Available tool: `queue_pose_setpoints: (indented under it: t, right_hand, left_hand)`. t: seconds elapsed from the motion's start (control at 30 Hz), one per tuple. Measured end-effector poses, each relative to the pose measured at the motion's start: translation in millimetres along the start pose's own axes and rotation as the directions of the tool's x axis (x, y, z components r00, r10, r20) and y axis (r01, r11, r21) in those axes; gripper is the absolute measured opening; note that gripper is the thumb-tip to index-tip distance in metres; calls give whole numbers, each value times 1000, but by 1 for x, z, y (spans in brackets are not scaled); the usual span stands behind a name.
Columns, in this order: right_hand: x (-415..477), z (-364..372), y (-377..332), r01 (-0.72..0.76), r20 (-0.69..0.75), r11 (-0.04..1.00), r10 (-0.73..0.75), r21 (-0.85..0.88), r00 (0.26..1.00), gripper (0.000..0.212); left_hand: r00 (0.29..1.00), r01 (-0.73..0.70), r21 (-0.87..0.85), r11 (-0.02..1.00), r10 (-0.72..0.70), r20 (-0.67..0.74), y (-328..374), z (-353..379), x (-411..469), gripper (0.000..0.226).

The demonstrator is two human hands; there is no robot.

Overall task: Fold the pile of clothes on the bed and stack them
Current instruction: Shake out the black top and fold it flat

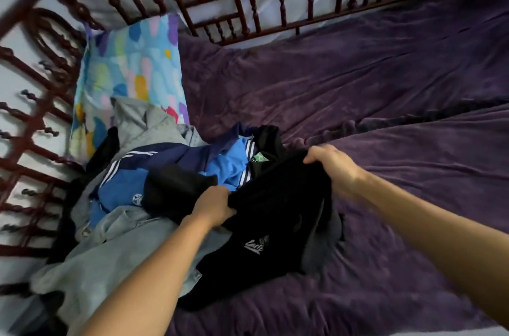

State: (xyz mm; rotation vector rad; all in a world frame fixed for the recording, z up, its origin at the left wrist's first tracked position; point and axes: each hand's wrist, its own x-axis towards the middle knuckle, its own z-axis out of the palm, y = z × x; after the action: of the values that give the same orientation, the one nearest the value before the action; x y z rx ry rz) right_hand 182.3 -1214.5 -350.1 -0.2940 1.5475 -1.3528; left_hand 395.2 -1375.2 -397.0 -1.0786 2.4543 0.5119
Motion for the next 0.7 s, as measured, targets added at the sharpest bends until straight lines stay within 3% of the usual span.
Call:
queue_pose_setpoints:
  t: [0.1, 0.17, 0.23, 0.3, 0.37, 0.47, 0.57, 0.63, 0.7]
  right_hand:
    - [-16, -33, -50, 24, -108, 974, 1, 226, 994, 14]
    - [-27, -62, -70, 87, -187, 929, -19, 359, 982, 15]
    - [-38, -88, -77, 149, -300, 903, -23, 403, 954, 15]
    - [-47, -104, -72, 151, -425, 914, 26, 377, 905, 25]
    - [-54, -110, -65, 129, -536, 936, 72, 328, 841, 23]
    - [-62, -111, -66, 176, -634, 930, 73, 321, 770, 21]
    - [-68, -111, -81, 283, -663, 892, 25, 353, 749, 27]
    - [-69, -111, -87, 312, -633, 887, -29, 340, 773, 29]
    - [-68, -108, -83, 254, -596, 941, -73, 225, 799, 26]
  left_hand:
    - [994, 14, 3, 1000, -14, -105, 14, -20, 16, 31]
    - [985, 12, -139, 990, -36, -170, 11, -43, 20, 22]
    - [963, -24, -312, 950, -62, -263, 4, -66, 23, 25]
    - [933, -128, -380, 916, -19, -360, 2, -93, 24, 24]
    - [910, -188, -318, 929, 43, -413, 6, -119, 24, 33]
    - [841, 11, -7, 1000, -13, -541, 5, -150, 19, 37]
    - [721, 105, -60, 993, -117, -683, -14, -176, 7, 30]
    - [673, -29, -240, 970, -158, -722, -22, -193, -2, 20]
    - [683, -272, -485, 831, -188, -706, -17, -214, -16, 21]
